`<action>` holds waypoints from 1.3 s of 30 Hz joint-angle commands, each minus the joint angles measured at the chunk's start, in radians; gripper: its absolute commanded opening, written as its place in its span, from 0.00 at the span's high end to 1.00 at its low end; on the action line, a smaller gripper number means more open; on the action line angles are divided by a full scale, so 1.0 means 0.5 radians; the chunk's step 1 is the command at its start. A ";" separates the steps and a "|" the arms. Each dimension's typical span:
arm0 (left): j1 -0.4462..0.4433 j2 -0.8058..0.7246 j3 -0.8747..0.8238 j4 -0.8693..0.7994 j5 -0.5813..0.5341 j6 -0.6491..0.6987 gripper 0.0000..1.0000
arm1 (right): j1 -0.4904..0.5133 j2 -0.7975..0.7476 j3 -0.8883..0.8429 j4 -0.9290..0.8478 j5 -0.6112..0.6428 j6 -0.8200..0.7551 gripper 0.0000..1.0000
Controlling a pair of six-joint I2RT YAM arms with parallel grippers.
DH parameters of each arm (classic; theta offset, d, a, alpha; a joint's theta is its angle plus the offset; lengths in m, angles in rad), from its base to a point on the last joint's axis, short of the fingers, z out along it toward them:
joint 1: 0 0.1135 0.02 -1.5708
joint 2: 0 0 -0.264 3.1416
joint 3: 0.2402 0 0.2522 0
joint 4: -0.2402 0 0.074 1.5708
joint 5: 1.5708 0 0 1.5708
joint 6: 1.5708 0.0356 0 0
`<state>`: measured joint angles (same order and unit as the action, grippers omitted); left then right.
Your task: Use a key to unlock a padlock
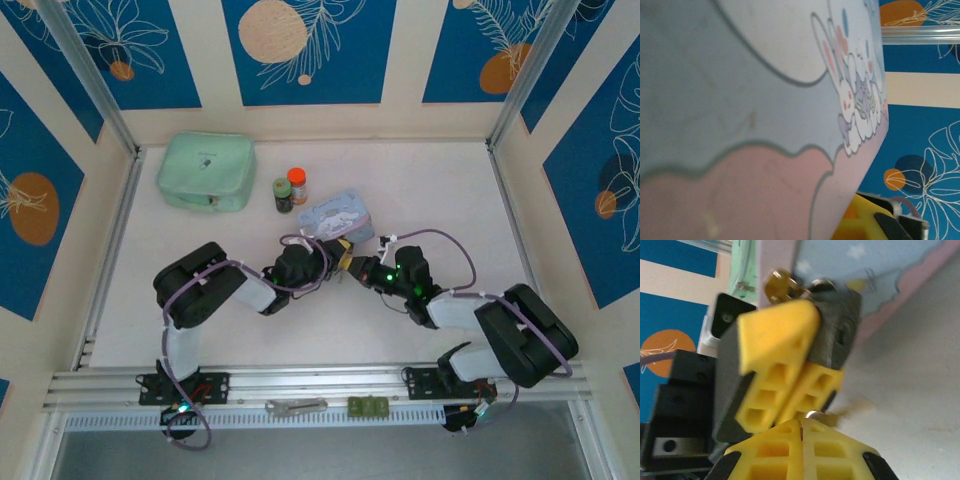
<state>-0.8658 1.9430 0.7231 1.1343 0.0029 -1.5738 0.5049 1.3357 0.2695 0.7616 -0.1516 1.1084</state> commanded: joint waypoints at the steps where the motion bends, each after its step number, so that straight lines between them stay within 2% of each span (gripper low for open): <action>1: -0.025 -0.099 0.069 0.120 -0.064 -0.002 1.00 | -0.009 -0.132 -0.030 -0.196 0.164 0.013 1.00; 6: -0.018 -0.138 0.035 -0.015 -0.055 0.132 1.00 | -0.097 -0.368 -0.012 -0.492 0.149 -0.131 1.00; 11: 0.007 -0.099 0.013 -0.132 -0.026 0.294 1.00 | -0.263 -0.504 0.019 -0.697 -0.082 -0.262 1.00; 17: 0.010 -0.088 0.033 -0.360 -0.012 0.505 1.00 | -0.424 -0.556 0.045 -0.756 -0.359 -0.390 1.00; 27: 0.001 -0.013 0.036 -0.434 -0.021 0.536 0.95 | -0.481 -0.536 0.106 -0.801 -0.380 -0.382 1.00; 29: -0.002 -0.007 0.039 -0.428 -0.021 0.538 0.88 | -0.488 -0.534 0.136 -0.821 -0.387 -0.400 1.00; 32: -0.010 -0.022 0.019 -0.416 -0.024 0.531 0.69 | -0.491 -0.519 0.200 -0.885 -0.398 -0.436 1.00; 34: -0.009 -0.061 -0.018 -0.404 -0.023 0.530 0.60 | -0.491 -0.512 0.237 -0.911 -0.402 -0.441 1.00; 39: -0.005 -0.258 -0.191 -0.413 -0.015 0.539 0.51 | -0.480 -0.502 0.318 -0.944 -0.416 -0.416 1.00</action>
<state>-0.8684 1.8843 0.6701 0.9043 -0.0074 -1.3220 0.2642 1.0794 0.3897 0.3214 -0.3309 0.9154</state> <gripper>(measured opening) 0.487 0.055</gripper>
